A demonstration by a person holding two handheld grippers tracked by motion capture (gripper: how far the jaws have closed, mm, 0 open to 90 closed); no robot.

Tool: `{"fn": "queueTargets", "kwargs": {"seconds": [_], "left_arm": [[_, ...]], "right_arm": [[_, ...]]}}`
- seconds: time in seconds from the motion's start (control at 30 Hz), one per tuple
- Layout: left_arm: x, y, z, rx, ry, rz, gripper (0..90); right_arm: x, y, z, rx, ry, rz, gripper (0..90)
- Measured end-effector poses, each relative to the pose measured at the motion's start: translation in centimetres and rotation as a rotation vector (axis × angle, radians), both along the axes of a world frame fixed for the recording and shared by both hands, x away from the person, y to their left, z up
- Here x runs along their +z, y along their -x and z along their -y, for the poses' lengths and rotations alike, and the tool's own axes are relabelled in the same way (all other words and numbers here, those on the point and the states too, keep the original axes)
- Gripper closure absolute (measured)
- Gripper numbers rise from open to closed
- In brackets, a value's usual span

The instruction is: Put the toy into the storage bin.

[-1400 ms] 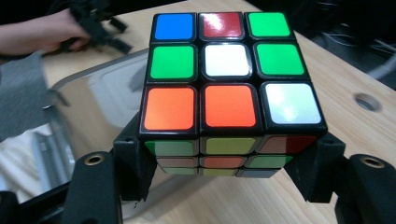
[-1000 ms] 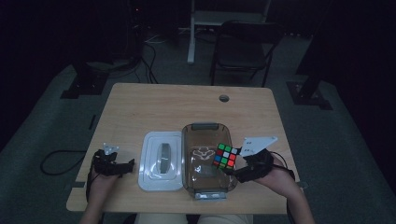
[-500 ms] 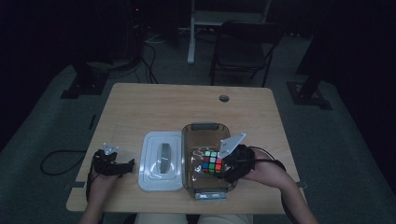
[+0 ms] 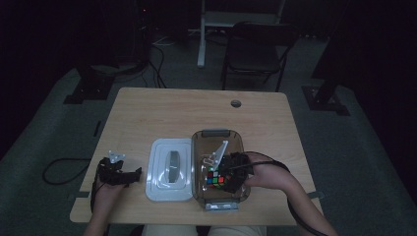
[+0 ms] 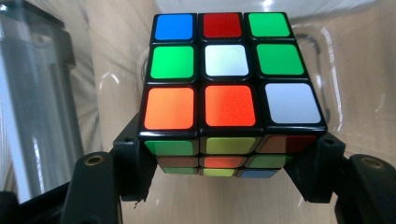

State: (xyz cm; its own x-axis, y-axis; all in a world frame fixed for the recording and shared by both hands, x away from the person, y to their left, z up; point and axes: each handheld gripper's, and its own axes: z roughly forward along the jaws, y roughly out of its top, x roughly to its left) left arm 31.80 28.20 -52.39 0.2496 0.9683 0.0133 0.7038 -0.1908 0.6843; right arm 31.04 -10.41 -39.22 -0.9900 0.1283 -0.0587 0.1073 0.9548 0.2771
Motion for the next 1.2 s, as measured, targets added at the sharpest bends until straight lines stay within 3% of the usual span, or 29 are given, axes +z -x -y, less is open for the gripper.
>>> {"fn": "queueTargets", "kwargs": {"seconds": [0.17,0.2,0.43,0.5,0.8,1.03,1.2], "left_arm": [[0.0,0.0,0.0,0.0,0.0,0.0,0.7],[0.0,0.0,0.0,0.0,0.0,0.0,0.7],[0.0,0.0,0.0,0.0,0.0,0.0,0.7],[0.0,0.0,0.0,0.0,0.0,0.0,0.7],[0.0,0.0,0.0,-0.003,-0.001,0.0,0.7],[0.0,0.0,0.0,-0.005,-0.001,-0.001,0.7],[0.0,0.0,0.0,-0.004,-0.001,0.0,0.7]], "right_arm": [[-0.6,-0.1,-0.9,0.019,0.054,-0.018,34.0],[-0.9,-0.1,-1.4,0.026,0.083,-0.02,34.0],[-2.0,-0.5,-2.3,0.018,0.153,-0.012,34.1],[-2.7,-0.5,-2.8,0.021,0.194,-0.005,34.0],[-3.9,-0.4,-3.8,0.058,0.263,-0.019,34.0],[-4.5,-0.3,-4.4,0.055,0.32,-0.012,34.0],[-4.8,-0.4,-4.7,0.062,0.336,-0.019,34.0]]}}
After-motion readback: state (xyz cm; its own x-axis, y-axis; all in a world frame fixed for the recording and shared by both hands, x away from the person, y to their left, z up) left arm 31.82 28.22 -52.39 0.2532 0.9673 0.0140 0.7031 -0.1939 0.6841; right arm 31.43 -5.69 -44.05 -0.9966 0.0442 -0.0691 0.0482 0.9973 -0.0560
